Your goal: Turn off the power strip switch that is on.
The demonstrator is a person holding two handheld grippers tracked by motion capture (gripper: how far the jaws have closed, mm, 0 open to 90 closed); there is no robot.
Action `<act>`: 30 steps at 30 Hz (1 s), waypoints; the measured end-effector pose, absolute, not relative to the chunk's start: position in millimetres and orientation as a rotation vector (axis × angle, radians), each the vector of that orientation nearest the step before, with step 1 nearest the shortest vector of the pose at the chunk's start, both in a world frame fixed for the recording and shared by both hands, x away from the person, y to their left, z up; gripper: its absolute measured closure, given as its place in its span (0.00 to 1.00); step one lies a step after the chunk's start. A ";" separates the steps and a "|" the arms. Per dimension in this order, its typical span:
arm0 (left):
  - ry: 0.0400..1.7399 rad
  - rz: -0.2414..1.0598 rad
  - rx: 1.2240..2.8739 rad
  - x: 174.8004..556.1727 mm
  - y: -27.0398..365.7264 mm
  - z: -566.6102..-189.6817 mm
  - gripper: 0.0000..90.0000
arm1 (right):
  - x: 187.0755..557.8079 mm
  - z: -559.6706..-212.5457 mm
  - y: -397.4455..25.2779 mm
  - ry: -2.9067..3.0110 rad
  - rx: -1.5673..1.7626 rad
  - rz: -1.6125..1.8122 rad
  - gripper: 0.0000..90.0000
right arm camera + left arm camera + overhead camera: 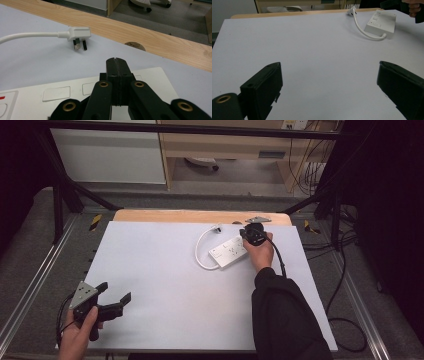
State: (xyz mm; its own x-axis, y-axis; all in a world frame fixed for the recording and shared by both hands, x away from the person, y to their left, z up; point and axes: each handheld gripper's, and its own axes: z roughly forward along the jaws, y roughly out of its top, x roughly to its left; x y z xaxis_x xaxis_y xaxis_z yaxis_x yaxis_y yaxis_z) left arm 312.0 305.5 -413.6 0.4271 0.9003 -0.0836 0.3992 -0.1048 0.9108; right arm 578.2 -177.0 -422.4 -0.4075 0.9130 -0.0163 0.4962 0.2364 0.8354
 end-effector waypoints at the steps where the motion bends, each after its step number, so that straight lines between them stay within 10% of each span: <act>1: 1.141 0.638 1.699 312.0 305.4 -413.7 0.07 | 578.3 -422.9 -177.0 2.000 1.288 1.068 1.00; 30: 1.136 0.633 1.705 312.2 304.7 -414.0 0.07 | 578.2 -433.2 -170.7 2.032 1.291 1.055 1.00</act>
